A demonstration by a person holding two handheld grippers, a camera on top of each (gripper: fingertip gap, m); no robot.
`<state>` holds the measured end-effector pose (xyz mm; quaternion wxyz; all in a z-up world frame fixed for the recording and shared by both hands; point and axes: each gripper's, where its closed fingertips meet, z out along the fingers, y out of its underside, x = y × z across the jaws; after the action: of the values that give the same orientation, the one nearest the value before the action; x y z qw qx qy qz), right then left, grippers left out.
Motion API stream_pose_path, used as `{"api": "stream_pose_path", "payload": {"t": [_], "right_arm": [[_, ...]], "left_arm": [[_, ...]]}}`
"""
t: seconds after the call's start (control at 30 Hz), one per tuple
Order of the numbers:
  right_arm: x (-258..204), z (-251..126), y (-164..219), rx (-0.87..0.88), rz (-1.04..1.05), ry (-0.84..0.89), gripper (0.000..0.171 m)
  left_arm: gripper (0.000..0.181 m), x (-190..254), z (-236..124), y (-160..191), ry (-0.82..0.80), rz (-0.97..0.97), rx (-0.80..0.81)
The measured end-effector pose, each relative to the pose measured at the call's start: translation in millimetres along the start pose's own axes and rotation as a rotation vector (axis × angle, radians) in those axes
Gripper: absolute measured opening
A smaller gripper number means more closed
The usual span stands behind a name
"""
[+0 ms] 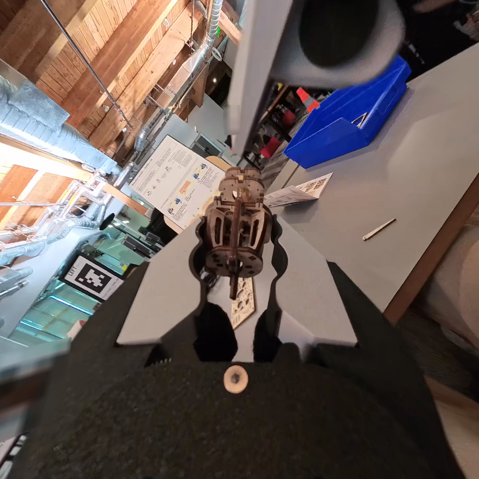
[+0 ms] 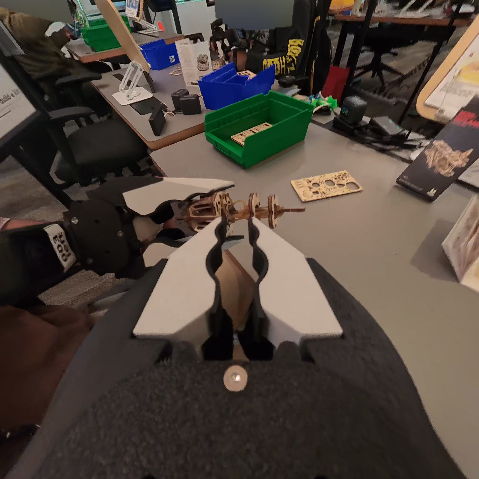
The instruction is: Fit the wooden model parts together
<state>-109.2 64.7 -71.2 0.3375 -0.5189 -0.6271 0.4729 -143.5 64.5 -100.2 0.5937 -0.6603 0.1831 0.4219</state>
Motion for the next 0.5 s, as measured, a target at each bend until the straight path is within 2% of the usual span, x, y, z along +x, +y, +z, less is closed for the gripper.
{"api": "stream_pose_path", "payload": {"t": [0.23, 0.37, 0.5], "right_arm": [[-15.0, -4.2, 5.6, -0.044, -0.197, -0.068, 0.014], [-5.4, -12.4, 4.9, -0.047, -0.367, 0.024, 0.009], [2.1, -27.3, 3.9, -0.107, -0.287, -0.046, 0.022]], "left_arm": [[0.047, 9.0, -4.5, -10.5, -0.013, 0.092, 0.051], [0.047, 16.7, -10.5, -21.7, -0.005, 0.157, 0.105], [0.046, 29.9, -18.4, -33.5, -0.015, 0.297, 0.167]]}}
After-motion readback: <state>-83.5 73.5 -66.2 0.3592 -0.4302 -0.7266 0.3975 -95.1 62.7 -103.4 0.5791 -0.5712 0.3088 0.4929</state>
